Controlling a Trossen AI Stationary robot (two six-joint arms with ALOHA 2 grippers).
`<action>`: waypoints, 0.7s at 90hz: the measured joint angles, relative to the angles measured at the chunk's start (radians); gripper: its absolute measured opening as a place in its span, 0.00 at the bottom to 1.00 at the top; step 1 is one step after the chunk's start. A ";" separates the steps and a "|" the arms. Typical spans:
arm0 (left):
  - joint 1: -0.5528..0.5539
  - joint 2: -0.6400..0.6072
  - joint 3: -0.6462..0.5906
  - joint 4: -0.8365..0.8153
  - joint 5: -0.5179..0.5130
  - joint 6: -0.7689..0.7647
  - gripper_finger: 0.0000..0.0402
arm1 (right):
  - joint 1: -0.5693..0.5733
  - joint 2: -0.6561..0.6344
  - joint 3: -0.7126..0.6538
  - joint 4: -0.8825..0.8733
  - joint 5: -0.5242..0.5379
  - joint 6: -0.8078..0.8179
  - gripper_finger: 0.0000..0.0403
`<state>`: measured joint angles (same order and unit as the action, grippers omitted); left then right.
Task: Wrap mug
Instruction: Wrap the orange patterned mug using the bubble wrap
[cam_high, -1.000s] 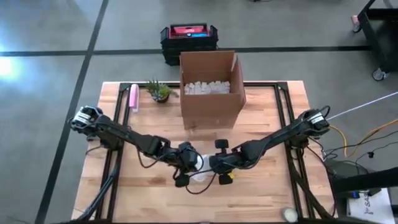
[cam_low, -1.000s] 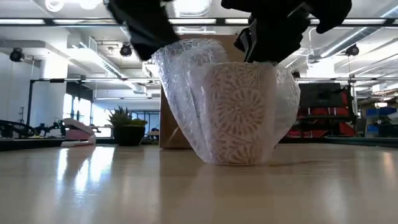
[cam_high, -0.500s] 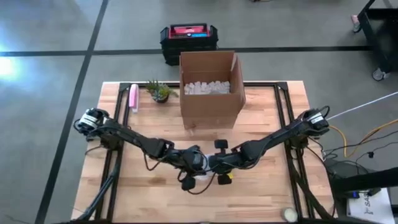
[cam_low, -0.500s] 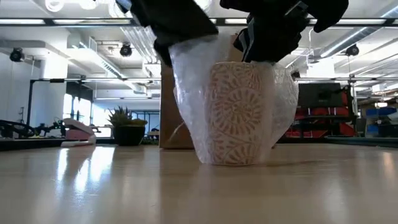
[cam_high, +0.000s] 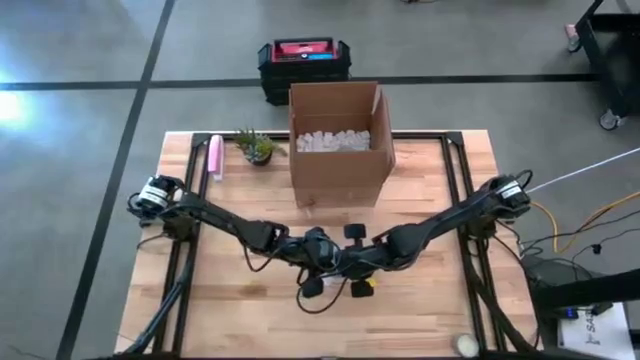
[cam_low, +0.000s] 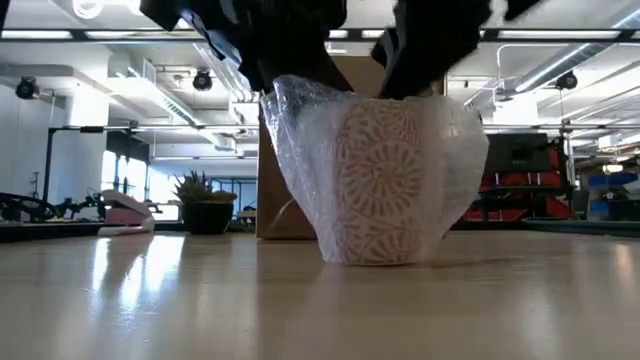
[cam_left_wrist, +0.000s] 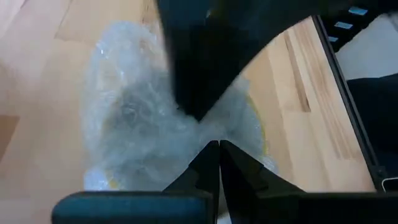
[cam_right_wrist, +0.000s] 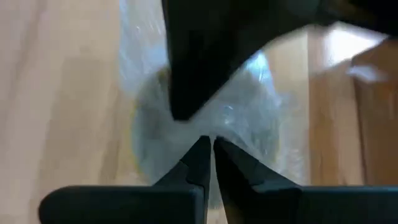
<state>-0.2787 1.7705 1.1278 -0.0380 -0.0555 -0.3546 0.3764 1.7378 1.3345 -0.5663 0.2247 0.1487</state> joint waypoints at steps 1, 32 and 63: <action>0.000 0.000 0.000 0.000 0.000 0.001 0.00 | 0.001 0.000 0.002 0.004 -0.003 -0.002 0.02; 0.000 -0.001 -0.001 -0.001 -0.004 0.002 0.00 | 0.019 0.053 -0.011 0.144 -0.067 -0.037 0.02; -0.003 -0.037 -0.005 -0.020 -0.005 -0.011 0.00 | 0.005 0.115 -0.011 0.138 -0.060 -0.034 0.02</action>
<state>-0.2815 1.7339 1.1229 -0.0576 -0.0608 -0.3653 0.3817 1.8528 1.3239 -0.4281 0.1650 0.1149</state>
